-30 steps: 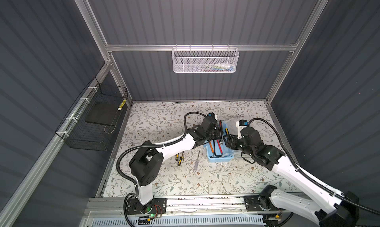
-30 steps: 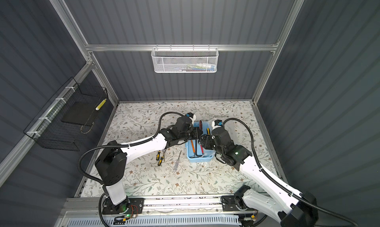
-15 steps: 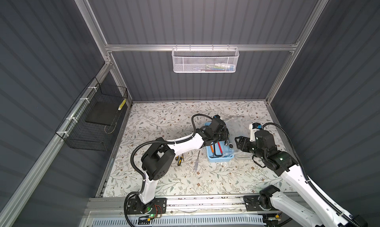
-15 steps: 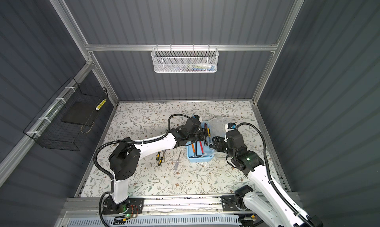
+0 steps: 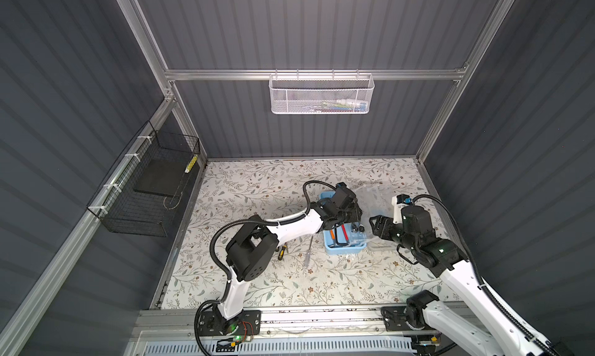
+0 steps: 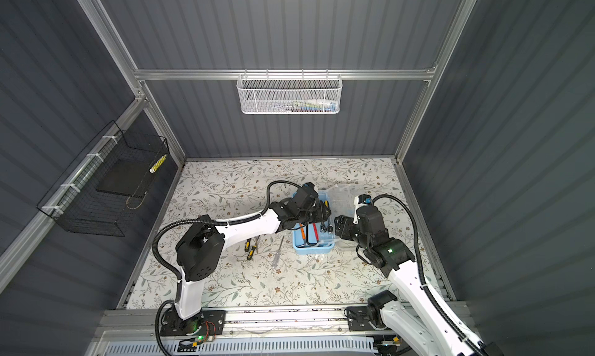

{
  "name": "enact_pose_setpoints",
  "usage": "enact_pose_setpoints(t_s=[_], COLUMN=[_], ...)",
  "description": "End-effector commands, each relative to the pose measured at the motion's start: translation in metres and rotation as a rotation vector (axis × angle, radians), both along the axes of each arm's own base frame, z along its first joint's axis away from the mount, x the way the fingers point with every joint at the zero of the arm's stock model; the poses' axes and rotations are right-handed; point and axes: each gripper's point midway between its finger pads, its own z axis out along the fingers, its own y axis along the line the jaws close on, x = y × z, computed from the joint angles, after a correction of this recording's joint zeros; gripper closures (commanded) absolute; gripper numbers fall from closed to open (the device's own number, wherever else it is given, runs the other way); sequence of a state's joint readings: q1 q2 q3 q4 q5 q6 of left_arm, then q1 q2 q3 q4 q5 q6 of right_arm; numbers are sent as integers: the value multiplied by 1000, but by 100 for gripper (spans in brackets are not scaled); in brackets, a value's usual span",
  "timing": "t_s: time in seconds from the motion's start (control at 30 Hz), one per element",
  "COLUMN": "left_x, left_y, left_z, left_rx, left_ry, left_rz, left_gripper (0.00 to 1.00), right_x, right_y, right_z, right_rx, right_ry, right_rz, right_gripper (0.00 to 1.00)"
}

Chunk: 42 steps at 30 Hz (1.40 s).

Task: Pack the tool kit
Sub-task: 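Lower the red-black ratchet beside the yellow ratchet and open the left gripper, then move the right gripper to the clear screwdriver while the left withdraws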

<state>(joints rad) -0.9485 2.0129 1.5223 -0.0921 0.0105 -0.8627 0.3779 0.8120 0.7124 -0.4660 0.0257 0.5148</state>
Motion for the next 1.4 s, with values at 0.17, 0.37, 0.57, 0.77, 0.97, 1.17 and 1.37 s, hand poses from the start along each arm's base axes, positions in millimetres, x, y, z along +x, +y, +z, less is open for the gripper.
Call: enact_pose_setpoints(t_s=[0.17, 0.37, 0.57, 0.77, 0.97, 1.17, 1.37], left_x=[-5, -10, -9, -8, -15, -18, -20], left_y=[23, 69, 139, 223, 288, 320, 333], left_z=[48, 54, 45, 29, 13, 1, -6], left_rx=[4, 96, 207, 295, 395, 434, 447], left_ry=[-85, -165, -174, -147, -118, -90, -77], left_rz=[28, 99, 194, 331, 436, 489, 503], left_gripper=[18, 0, 0, 0, 0, 0, 0], right_x=[-1, -2, -12, -37, -53, -61, -59], right_y=[3, 20, 68, 139, 194, 227, 245], right_z=[7, 14, 20, -7, -62, -107, -134], right_rx=[2, 69, 118, 135, -25, -105, -158], right_ry=[16, 33, 43, 173, 340, 473, 532], right_rz=[22, 16, 33, 110, 212, 304, 352], right_gripper=[29, 31, 29, 33, 34, 35, 41])
